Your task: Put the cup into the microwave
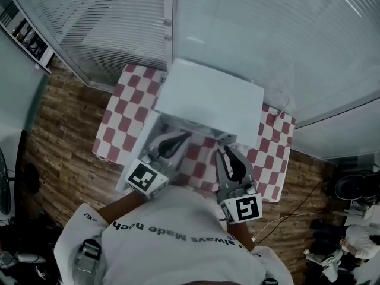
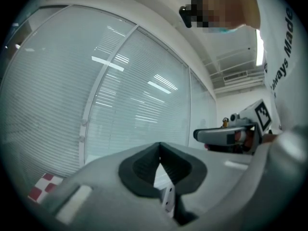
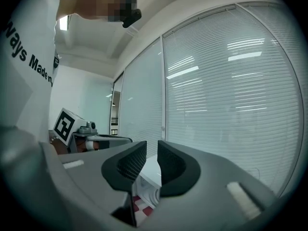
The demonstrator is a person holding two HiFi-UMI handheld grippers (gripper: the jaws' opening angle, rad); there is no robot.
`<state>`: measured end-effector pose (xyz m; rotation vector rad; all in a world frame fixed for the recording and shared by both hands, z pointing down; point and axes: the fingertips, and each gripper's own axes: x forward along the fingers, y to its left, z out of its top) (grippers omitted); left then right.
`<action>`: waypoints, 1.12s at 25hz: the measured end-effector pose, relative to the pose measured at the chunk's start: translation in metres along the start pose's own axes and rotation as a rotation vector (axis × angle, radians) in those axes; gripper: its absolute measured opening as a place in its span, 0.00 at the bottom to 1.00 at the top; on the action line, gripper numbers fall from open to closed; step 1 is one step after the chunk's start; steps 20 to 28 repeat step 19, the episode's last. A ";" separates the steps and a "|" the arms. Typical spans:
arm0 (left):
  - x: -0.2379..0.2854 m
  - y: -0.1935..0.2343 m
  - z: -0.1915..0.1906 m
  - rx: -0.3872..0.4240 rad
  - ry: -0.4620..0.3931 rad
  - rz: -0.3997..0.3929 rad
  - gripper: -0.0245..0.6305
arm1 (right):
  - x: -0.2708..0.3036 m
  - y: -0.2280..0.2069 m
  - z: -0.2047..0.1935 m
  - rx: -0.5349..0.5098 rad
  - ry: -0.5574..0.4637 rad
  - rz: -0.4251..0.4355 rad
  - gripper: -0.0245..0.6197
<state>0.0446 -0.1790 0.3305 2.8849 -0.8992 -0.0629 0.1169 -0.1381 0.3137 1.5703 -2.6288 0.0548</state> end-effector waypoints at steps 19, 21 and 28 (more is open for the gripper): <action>-0.013 0.004 0.003 -0.014 -0.009 -0.031 0.04 | 0.007 0.014 0.000 0.002 0.008 0.008 0.15; -0.013 0.004 0.003 -0.014 -0.009 -0.031 0.04 | 0.007 0.014 0.000 0.002 0.008 0.008 0.15; -0.013 0.004 0.003 -0.014 -0.009 -0.031 0.04 | 0.007 0.014 0.000 0.002 0.008 0.008 0.15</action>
